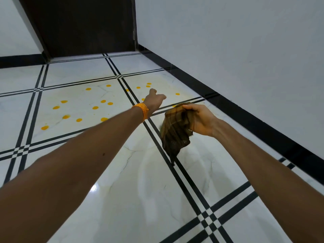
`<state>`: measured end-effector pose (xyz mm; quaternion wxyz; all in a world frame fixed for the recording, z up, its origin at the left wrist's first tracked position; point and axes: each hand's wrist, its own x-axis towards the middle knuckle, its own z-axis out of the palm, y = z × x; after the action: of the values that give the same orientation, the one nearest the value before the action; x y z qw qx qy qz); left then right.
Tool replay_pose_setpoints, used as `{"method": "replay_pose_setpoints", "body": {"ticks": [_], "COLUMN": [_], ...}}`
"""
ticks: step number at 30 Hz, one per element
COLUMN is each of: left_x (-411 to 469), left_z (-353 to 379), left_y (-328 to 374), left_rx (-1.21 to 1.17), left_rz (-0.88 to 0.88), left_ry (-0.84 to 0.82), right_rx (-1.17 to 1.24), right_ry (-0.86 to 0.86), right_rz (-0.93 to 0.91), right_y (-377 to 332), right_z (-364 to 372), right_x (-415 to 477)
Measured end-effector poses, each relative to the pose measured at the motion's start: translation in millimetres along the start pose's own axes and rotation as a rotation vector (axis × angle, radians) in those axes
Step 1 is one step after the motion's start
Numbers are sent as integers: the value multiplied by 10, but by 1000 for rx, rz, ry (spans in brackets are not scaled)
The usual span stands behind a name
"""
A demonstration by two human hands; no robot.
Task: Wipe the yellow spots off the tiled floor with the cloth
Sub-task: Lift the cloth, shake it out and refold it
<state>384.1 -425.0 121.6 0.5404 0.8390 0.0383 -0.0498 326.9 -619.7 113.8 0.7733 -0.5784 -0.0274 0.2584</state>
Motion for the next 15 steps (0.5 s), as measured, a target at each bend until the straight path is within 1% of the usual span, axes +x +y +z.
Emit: {"method": "replay_pose_setpoints", "body": {"ticks": [5,7,8,10,11,13,15], "left_x": [-167,-261,-323,-413,-426,-435,-415], "left_z": [55,71,80,116,138,180,240], "left_y": [-107,-152,-166,-209,-248,-305,-293], "left_rx": [-53,-11,10,-9,-71,-254,-464], "left_rz": [-207,-282,-333,-471,-528,-588,-550], "left_ry": [-112,-142,-178,-304,-378,-525,-616], "right_rx": [83,149,185,247,269,309,335], "right_ry": [154,214,236,256,260,261,240], "right_rz": [-29,-45,-51,-64,-75,-101,-119], "right_y": [10,-18,-33,-72,-87,-108,-121], "right_z": [66,67,65,73,89,129,160], "right_x": [19,24,28,38,41,43,51]}}
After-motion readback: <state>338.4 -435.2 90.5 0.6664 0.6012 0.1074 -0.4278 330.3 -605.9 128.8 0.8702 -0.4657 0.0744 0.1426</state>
